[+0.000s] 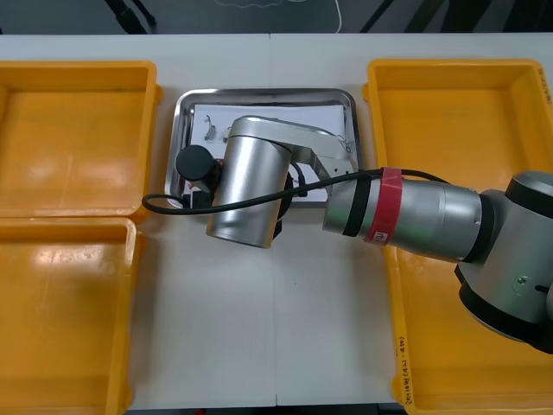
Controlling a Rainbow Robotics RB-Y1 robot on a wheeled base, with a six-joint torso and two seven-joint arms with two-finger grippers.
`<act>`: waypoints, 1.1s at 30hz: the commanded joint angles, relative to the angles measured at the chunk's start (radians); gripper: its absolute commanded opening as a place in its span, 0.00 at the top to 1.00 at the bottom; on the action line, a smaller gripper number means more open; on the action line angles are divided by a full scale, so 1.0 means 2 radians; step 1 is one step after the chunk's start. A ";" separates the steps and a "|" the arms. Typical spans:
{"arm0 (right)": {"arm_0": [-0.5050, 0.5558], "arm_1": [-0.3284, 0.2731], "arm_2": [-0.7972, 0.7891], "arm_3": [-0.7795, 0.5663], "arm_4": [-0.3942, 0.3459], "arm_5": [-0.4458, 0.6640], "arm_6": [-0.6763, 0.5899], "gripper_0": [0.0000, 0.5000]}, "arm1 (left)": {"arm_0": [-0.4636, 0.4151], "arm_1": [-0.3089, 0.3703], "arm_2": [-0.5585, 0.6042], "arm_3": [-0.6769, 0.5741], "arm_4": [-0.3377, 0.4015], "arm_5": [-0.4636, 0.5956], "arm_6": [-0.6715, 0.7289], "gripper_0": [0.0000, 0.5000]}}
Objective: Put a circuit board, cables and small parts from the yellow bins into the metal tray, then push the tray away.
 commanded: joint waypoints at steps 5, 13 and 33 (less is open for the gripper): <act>-0.035 0.011 -0.017 0.030 -0.005 -0.043 0.024 1.00 | 0.012 -0.004 -0.004 -0.012 -0.002 0.003 -0.045 0.00; -0.053 0.014 -0.017 0.066 -0.002 -0.072 0.038 1.00 | 0.012 -0.004 -0.004 -0.012 -0.002 0.003 -0.045 0.00; -0.081 0.021 -0.017 0.155 0.007 -0.176 0.065 1.00 | 0.012 -0.004 -0.004 -0.012 -0.002 0.003 -0.045 0.00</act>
